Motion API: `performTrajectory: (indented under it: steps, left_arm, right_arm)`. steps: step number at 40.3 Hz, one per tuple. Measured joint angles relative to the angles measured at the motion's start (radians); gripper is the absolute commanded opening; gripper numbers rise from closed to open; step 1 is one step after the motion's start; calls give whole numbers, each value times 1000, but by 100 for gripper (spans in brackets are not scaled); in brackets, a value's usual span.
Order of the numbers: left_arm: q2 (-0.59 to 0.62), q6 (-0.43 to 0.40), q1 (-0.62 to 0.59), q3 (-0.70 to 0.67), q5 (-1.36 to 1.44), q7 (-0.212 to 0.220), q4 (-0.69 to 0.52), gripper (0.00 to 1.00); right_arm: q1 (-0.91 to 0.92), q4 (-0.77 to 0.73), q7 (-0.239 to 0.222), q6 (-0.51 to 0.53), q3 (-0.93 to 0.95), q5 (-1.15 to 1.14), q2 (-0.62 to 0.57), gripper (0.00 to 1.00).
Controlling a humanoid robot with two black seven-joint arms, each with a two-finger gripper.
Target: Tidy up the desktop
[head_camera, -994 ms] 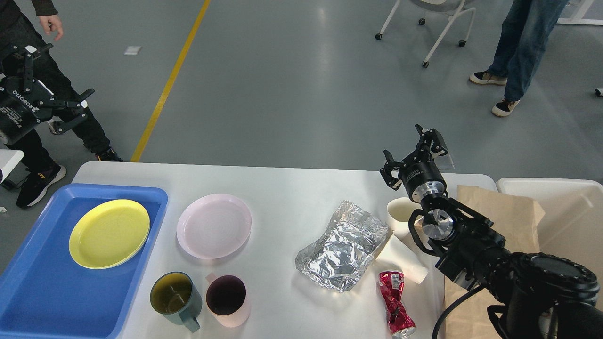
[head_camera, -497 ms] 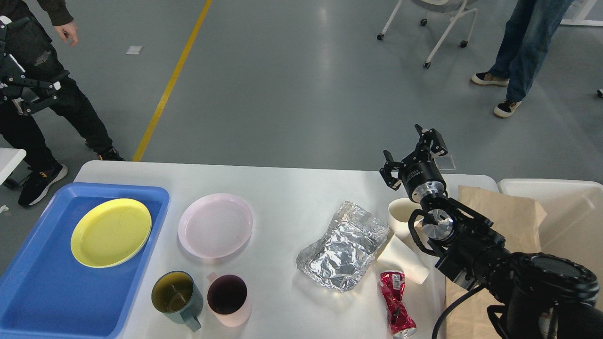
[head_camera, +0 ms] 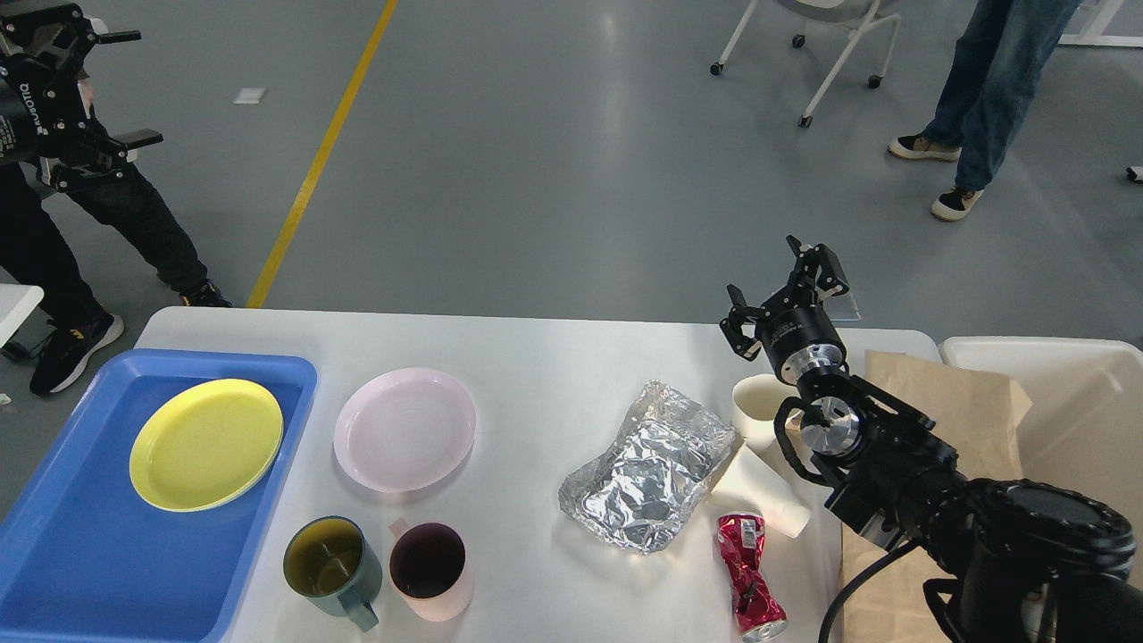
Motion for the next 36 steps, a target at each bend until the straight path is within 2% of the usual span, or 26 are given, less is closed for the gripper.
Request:
performTrajectory:
  steps: [5, 12, 21, 30, 36]
  left_arm:
    - [-13, 6, -39, 167, 34, 0, 1, 100]
    - [-82, 93, -77, 350, 109, 0, 0, 100]
    - [-172, 174, -97, 373, 194, -11, 3, 100]
    - [-230, 388, -84, 373, 209, -12, -9, 100]
    - [-241, 420, -68, 377, 212, -1, -64, 100]
  right_arm:
    - [0, 0, 0, 0, 0, 0, 0, 100]
    - [0, 0, 0, 0, 0, 0, 0, 100]
    - [0, 0, 0, 0, 0, 0, 0, 100]
    - [0, 0, 0, 0, 0, 0, 0, 100]
    - [0, 0, 0, 0, 0, 0, 0, 100]
